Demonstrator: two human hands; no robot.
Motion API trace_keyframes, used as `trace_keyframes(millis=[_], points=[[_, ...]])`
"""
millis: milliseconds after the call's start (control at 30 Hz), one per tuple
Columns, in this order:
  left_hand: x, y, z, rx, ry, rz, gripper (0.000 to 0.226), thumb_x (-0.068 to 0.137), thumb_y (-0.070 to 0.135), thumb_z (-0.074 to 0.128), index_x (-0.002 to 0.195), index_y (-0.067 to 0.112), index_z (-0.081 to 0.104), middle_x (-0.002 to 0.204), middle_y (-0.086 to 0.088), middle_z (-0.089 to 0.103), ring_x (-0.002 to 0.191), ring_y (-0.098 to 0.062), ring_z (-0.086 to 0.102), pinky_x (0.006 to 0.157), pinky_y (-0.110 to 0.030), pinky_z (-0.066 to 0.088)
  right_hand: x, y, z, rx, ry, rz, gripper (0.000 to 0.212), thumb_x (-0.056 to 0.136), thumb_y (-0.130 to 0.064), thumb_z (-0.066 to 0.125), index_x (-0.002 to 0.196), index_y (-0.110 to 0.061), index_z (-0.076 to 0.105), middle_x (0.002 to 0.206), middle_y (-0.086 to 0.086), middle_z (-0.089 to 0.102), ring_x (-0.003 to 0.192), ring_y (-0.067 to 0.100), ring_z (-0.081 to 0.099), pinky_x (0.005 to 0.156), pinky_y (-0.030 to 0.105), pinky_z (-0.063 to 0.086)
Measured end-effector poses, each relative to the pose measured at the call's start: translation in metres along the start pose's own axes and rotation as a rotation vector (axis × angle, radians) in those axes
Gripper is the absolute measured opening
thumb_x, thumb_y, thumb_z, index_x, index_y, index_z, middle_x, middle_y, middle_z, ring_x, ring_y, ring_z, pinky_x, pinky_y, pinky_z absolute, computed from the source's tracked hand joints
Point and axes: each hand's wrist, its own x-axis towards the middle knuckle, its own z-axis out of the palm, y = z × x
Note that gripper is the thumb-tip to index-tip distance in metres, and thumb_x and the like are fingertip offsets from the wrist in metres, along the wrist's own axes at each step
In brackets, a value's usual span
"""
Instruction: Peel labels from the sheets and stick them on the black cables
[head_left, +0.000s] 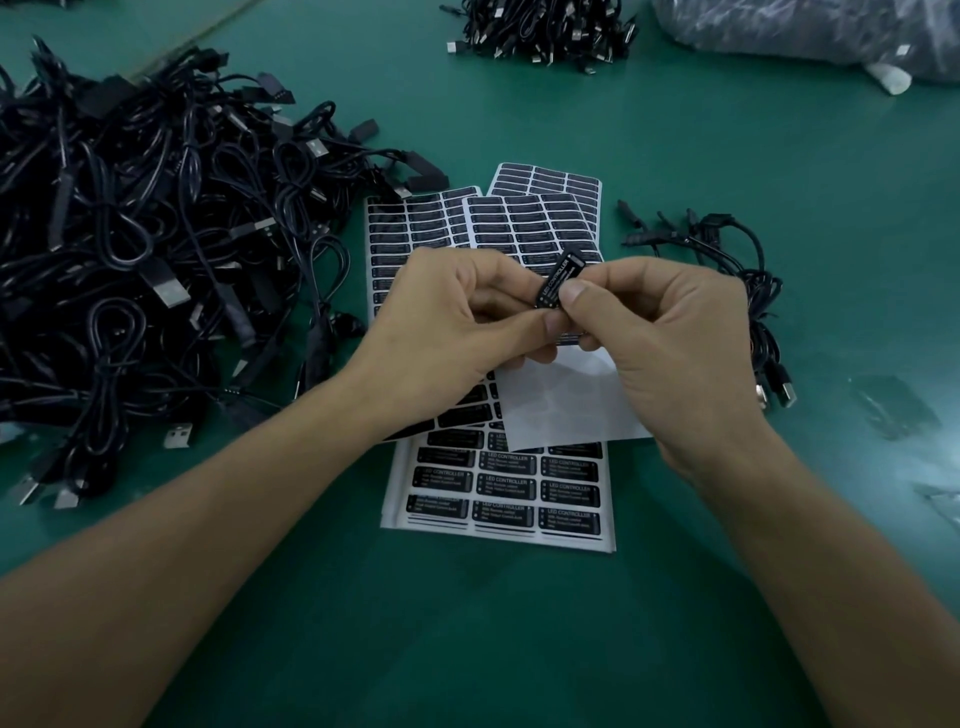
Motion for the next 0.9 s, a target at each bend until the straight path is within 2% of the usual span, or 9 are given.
trace_keyframes(millis=[333,533,700,900], points=[[-0.0005,0.0017,0.0007,-0.013,0.001,-0.02,0.027,0.077,0.025,0.076,0.095,0.006,0.073,0.081,-0.002,0.078,0.072,-0.016,0.076,0.064,-0.027,0.06,-0.0005,0.0014,0.0008,-0.01,0.011,0.002,0.015,0.088,-0.008,0.072,0.077,-0.019,0.073,0.067,-0.005,0.073,0.06,0.004,0.066,0.062,0.015,0.051],[-0.0007,0.0016,-0.0003,-0.031,0.003,-0.047,0.003,0.09,0.008,0.072,0.092,0.006,0.073,0.081,-0.004,0.078,0.076,-0.02,0.076,0.067,-0.031,0.061,-0.0003,0.0013,0.0011,-0.013,0.01,-0.003,0.016,0.088,-0.008,0.072,0.076,-0.018,0.073,0.066,-0.007,0.072,0.06,0.003,0.067,0.061,0.014,0.052],[-0.0009,0.003,0.0002,-0.049,0.002,-0.071,0.009,0.093,0.005,0.068,0.087,0.01,0.072,0.078,-0.004,0.078,0.073,-0.019,0.076,0.062,-0.024,0.058,-0.0007,0.0008,0.0022,-0.02,0.018,-0.006,0.018,0.087,-0.007,0.072,0.074,-0.02,0.072,0.065,-0.008,0.072,0.059,0.002,0.066,0.06,0.013,0.051],[-0.0005,0.0031,0.0011,-0.051,-0.004,-0.081,0.007,0.093,0.005,0.067,0.088,0.009,0.071,0.078,-0.003,0.078,0.073,-0.017,0.075,0.062,-0.024,0.058,-0.0006,0.0011,0.0026,-0.032,0.034,-0.002,0.017,0.086,-0.007,0.073,0.074,-0.019,0.072,0.063,-0.01,0.071,0.058,0.001,0.065,0.059,0.013,0.05]])
